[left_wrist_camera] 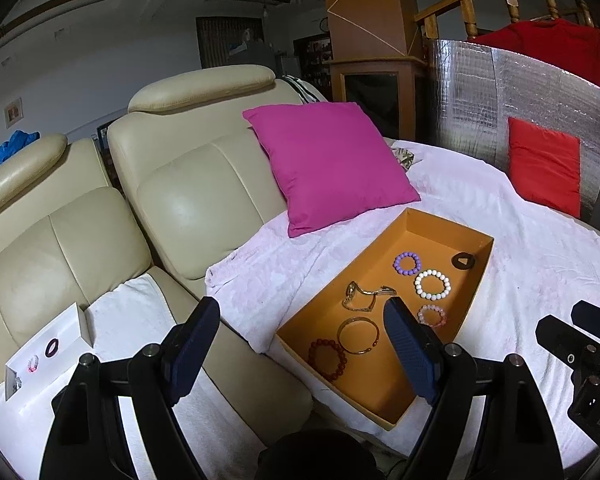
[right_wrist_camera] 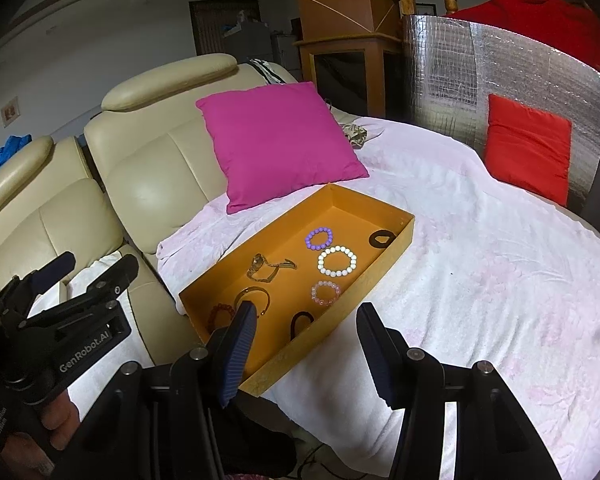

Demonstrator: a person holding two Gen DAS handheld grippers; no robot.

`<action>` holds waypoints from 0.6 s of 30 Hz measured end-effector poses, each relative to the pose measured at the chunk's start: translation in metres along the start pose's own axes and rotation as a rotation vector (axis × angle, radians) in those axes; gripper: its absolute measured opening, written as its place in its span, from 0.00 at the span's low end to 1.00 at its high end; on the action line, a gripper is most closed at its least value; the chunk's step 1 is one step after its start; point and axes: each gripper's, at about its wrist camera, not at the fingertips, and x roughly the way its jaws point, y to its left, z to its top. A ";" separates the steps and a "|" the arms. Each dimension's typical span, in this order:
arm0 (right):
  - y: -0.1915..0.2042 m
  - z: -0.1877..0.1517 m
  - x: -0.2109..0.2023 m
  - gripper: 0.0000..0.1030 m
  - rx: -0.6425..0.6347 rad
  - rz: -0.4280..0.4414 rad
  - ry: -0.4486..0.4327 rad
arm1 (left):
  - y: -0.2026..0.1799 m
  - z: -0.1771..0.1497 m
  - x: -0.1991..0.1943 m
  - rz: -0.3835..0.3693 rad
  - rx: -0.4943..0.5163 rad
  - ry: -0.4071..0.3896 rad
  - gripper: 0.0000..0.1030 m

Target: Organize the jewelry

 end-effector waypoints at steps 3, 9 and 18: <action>-0.003 0.000 0.001 0.55 0.007 -0.004 0.004 | -0.002 -0.001 0.002 -0.009 0.003 0.006 0.82; -0.006 0.004 0.002 0.55 0.014 -0.013 -0.001 | -0.005 0.000 0.003 -0.021 0.010 0.010 0.82; -0.001 0.009 0.012 0.55 0.000 -0.021 -0.001 | 0.003 0.002 0.008 -0.029 -0.017 0.018 0.82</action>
